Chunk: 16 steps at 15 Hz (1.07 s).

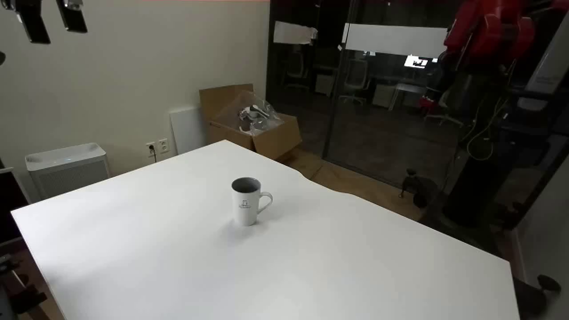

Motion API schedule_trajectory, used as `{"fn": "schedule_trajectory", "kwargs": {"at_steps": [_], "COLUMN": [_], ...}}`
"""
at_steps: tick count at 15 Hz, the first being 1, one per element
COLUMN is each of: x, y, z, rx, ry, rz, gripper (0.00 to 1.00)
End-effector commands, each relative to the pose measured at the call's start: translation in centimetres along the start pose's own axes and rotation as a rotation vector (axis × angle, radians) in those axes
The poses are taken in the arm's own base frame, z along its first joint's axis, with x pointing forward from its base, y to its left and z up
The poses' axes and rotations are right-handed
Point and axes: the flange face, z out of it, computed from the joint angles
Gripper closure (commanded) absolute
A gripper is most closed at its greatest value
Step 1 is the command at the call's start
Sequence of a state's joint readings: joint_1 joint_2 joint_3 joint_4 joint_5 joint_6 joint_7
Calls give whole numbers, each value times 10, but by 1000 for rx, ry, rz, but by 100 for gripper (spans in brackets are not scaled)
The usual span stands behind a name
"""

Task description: Move the cup slightly to the right on the table

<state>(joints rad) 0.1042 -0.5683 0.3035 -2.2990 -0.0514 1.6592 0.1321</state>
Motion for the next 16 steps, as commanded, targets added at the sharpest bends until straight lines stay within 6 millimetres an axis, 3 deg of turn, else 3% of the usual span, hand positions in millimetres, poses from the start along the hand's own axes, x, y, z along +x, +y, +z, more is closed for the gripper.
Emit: {"fn": "schedule_trajectory", "kwargs": {"at_steps": [1, 12, 16], "x": [0, 0, 12], "y": [0, 0, 13], "z": [-1, -2, -10], "rx": [0, 0, 28], "ry": [1, 5, 177], "rz": [0, 1, 194], "gripper": [0, 0, 0]}}
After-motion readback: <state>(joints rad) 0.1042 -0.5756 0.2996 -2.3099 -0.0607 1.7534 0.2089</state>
